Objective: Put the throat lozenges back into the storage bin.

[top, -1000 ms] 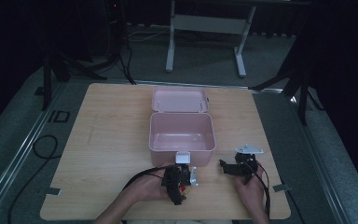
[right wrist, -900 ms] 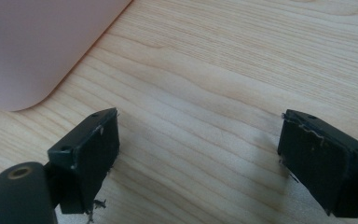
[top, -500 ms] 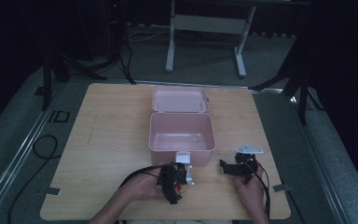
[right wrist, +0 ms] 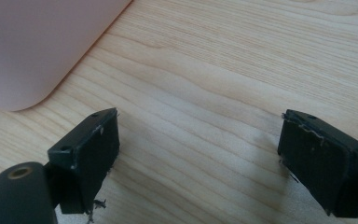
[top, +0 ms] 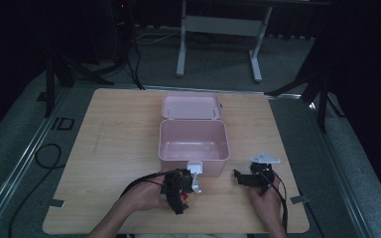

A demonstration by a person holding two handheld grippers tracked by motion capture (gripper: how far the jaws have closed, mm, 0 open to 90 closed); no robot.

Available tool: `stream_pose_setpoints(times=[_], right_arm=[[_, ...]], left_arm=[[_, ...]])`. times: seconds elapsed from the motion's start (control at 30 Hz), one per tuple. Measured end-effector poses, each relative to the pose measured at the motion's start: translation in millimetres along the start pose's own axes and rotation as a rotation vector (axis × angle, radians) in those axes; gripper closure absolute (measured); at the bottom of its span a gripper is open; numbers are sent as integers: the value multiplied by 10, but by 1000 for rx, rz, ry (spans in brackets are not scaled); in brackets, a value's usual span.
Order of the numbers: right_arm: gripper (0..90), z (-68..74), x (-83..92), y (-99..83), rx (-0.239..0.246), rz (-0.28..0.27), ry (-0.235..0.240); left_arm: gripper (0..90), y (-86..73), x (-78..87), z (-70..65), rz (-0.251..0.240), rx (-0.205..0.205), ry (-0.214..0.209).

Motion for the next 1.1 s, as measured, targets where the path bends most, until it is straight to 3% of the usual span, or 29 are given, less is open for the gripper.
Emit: stream_pose_setpoints(times=[0.4, 0.63, 1.1], right_arm=[[124, 0, 0, 0, 0, 0, 0], [124, 0, 0, 0, 0, 0, 0], [124, 0, 0, 0, 0, 0, 0]], left_arm=[[205, -80, 142, 9, 3, 14, 20], [205, -106, 185, 3, 6, 16, 5], [205, -151, 323, 1, 12, 17, 18]])
Point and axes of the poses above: each handheld gripper's, and its own axes: x roughly backward along the jaws, y roughly out of its top, z roughly to its left, the point moved 6 cm from there along -x, roughly forward along the jaws, and after that the axes turned 15 degrees about -y, right-handed, at the moved point
